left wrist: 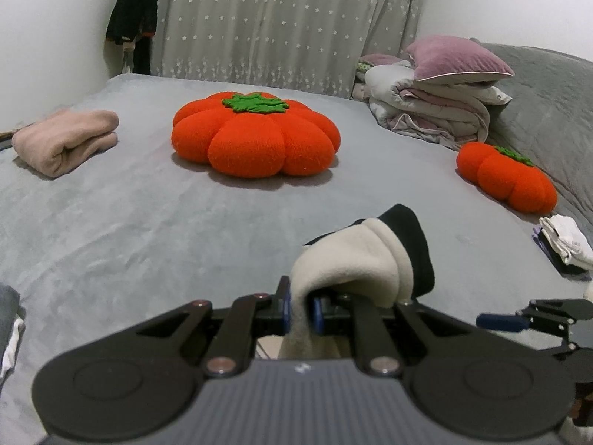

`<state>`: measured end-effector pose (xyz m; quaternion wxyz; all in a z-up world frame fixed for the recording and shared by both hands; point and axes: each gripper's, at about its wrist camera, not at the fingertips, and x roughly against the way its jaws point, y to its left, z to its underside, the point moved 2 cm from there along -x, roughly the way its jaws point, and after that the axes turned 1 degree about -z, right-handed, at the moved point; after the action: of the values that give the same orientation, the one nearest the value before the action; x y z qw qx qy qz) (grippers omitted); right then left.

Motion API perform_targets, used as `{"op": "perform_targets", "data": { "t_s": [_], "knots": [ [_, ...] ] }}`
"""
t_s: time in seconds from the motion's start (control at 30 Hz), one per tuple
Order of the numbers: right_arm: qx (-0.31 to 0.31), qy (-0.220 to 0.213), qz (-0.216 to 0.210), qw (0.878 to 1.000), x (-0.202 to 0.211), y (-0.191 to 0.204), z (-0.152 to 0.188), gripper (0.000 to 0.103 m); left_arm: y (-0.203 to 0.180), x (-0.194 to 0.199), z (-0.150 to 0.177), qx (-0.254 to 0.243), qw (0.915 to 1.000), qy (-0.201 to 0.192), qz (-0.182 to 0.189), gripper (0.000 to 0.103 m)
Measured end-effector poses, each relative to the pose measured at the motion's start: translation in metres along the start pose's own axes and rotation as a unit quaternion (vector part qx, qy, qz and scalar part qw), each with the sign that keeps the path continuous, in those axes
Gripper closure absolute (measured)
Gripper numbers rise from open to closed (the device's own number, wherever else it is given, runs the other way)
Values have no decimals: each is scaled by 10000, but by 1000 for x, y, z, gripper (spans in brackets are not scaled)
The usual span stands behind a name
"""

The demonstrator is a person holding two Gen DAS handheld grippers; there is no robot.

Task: Fold clothes

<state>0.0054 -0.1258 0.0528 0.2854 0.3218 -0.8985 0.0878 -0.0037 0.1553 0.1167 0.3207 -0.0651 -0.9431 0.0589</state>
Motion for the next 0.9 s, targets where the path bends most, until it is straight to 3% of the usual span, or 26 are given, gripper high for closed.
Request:
{"op": "perform_targets", "data": {
  "t_s": [0.27, 0.37, 0.47, 0.67, 0.73, 0.83, 0.9],
  "knots": [
    [787, 26, 182, 9967, -35, 8, -23, 55, 14, -3, -2, 178, 9998, -4, -67, 92],
    [1319, -16, 143, 9912, -48, 18, -40, 39, 21, -5, -3, 337, 9994, 51, -15, 92],
    [2051, -39, 190, 9785, -65, 32, -54, 28, 28, -9, -3, 490, 9987, 124, -44, 92],
    [3380, 58, 363, 9404, -98, 47, -68, 21, 37, -10, -5, 600, 9981, 110, -40, 92],
    [3557, 102, 239, 9343, -104, 47, -73, 19, 41, -9, -6, 611, 9981, 96, -78, 92],
    [3473, 84, 149, 9376, -109, 35, -86, 19, 48, -9, -8, 695, 9974, 103, -186, 92],
    [3592, 163, 178, 9329, -118, 31, -87, 19, 52, -10, -9, 741, 9969, 106, -239, 92]
  ]
}}
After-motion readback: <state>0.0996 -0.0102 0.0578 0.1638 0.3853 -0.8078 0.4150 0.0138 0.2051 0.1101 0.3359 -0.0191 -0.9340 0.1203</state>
